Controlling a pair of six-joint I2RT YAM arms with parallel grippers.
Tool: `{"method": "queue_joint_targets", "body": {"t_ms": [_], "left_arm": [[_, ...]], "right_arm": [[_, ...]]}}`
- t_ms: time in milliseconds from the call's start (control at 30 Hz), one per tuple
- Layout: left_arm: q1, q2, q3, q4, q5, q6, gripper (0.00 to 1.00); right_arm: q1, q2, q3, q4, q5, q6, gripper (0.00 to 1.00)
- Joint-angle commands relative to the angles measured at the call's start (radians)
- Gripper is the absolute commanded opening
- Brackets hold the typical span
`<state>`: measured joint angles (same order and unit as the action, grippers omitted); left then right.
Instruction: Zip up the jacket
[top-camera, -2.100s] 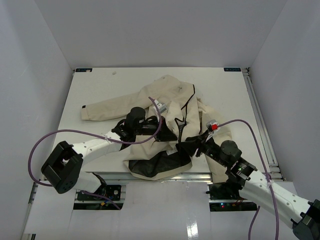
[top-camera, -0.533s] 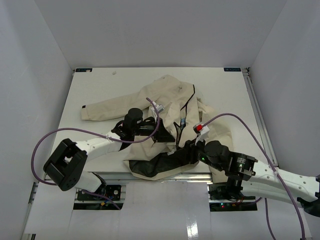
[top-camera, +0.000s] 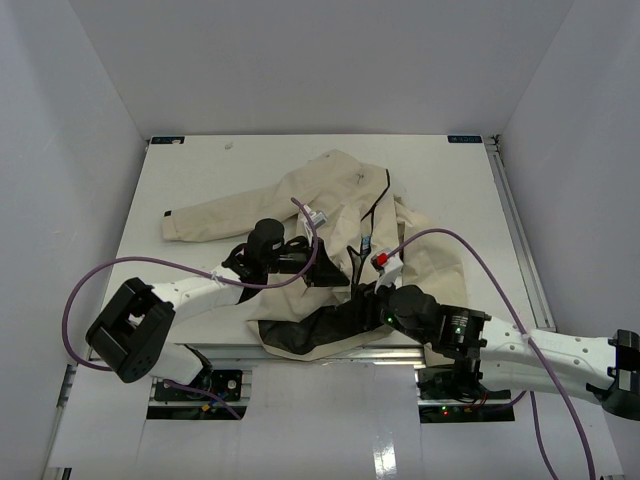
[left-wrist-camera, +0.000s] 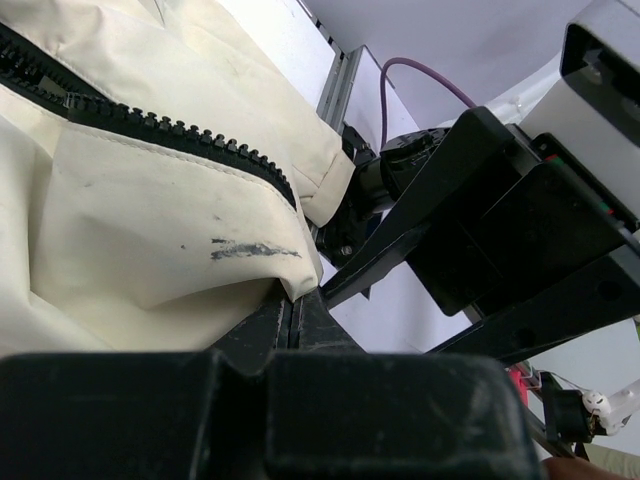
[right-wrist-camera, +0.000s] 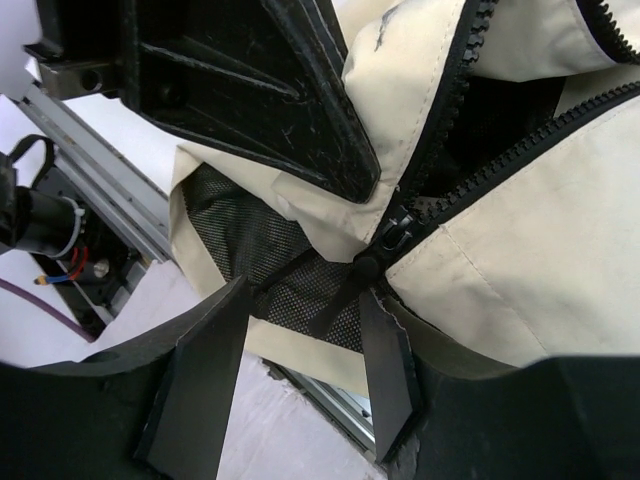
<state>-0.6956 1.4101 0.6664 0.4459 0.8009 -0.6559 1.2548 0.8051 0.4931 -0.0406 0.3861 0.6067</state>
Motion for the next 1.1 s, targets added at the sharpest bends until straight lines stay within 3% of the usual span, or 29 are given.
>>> {"method": "queue_joint_targets", "body": {"t_ms": [0,167,300,367,567,700,1067], "left_arm": [[0.005,-0.039,-0.01,0.025,0.006,-0.005,0.0],[0.005,-0.033,-0.007,0.038,0.016,-0.011,0.0],[0.005,-0.033,-0.007,0.034,0.018,-0.01,0.0],[0.005,-0.036,-0.008,0.033,0.016,-0.008,0.0],[0.005,-0.045,-0.025,0.048,0.012,-0.004,0.0],[0.006,-0.065,-0.033,0.049,-0.003,0.0,0.0],[0.005,-0.077,-0.047,0.071,-0.018,0.003,0.0]], "right_arm": [[0.026,0.047,0.018,0.067,0.082,0.023,0.53],[0.045,0.091,0.067,-0.012,0.148,0.043,0.44],[0.056,0.092,0.085,-0.054,0.177,0.05,0.16],[0.057,0.09,0.099,-0.085,0.199,0.055,0.08],[0.057,0.074,0.143,-0.093,0.207,-0.035,0.08],[0.055,0.098,0.287,-0.238,0.286,-0.064,0.08],[0.033,0.059,0.33,-0.226,0.326,-0.141,0.08]]}}
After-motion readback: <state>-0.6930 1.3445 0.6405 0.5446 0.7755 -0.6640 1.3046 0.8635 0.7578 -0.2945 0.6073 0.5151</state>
